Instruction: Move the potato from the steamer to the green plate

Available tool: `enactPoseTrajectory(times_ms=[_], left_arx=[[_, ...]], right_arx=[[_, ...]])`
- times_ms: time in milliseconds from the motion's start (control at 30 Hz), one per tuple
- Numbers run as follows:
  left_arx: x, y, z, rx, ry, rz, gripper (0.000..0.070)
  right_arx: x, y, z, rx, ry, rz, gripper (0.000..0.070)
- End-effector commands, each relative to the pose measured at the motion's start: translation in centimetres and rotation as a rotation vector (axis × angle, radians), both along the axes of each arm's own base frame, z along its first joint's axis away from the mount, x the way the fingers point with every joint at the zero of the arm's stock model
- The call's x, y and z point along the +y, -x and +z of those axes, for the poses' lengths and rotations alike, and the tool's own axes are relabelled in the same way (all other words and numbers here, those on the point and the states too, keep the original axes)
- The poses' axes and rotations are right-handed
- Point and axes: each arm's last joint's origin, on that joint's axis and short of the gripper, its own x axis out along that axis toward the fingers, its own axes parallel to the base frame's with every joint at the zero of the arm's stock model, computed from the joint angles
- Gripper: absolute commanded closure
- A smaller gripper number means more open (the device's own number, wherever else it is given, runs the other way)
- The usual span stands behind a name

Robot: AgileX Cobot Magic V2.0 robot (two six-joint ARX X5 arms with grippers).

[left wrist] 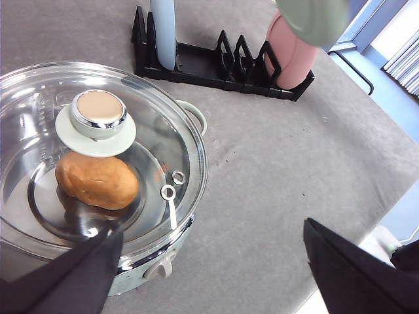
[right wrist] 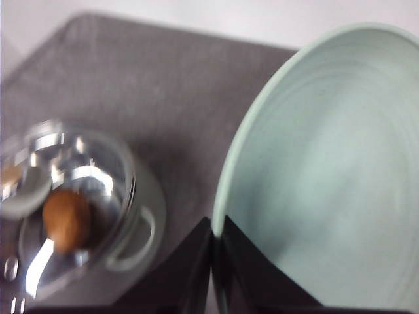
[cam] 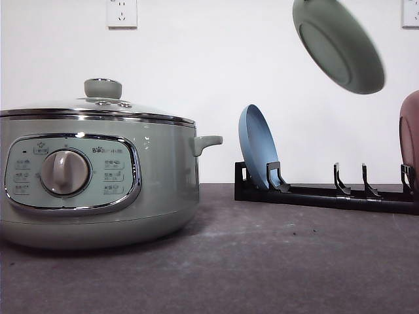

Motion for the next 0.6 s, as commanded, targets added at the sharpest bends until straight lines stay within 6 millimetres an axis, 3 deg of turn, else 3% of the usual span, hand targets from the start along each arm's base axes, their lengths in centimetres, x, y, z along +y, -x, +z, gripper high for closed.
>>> enactPoseTrajectory(times_ms=[0,267,567], left_arx=[[0.0,0.0,0.6,-0.028,-0.002,-0.010,0.0134],[0.0,0.0,0.6,-0.030,-0.004,-0.012,0.0134],[0.0,0.0,0.6,-0.030,-0.004,-0.012,0.0134]], right_arx=[[0.7,0.9,0.5,-0.034,0.087,0.053,0.0693],[4.2,5.1,-1.6,0.087,0.349,0.155,0.0694],[9.0,8.8,-8.1,0.190,0.545,0.300,0.0694]])
